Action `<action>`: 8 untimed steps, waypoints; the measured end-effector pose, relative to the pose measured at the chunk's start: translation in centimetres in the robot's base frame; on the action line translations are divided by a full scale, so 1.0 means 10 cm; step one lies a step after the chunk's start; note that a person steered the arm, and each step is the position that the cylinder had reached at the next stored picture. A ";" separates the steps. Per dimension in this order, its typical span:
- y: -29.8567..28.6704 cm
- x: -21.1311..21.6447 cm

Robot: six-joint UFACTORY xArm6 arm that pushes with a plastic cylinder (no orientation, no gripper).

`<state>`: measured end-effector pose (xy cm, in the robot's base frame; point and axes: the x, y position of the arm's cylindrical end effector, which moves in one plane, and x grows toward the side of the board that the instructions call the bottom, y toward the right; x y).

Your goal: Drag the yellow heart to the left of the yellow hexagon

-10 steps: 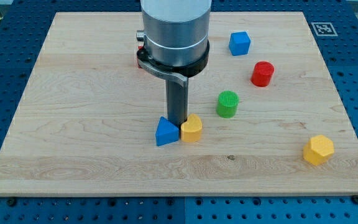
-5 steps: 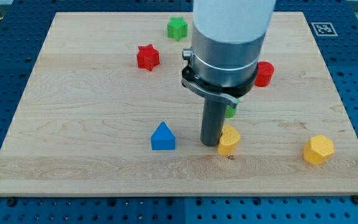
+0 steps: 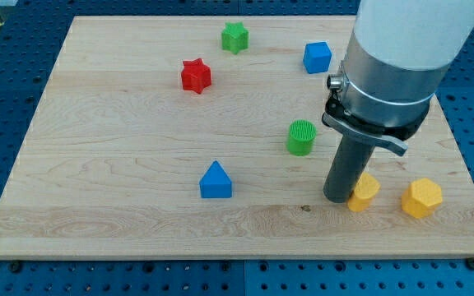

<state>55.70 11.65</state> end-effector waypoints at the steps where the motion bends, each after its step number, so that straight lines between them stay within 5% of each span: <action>1: -0.06 0.16; 8: 0.10 -0.05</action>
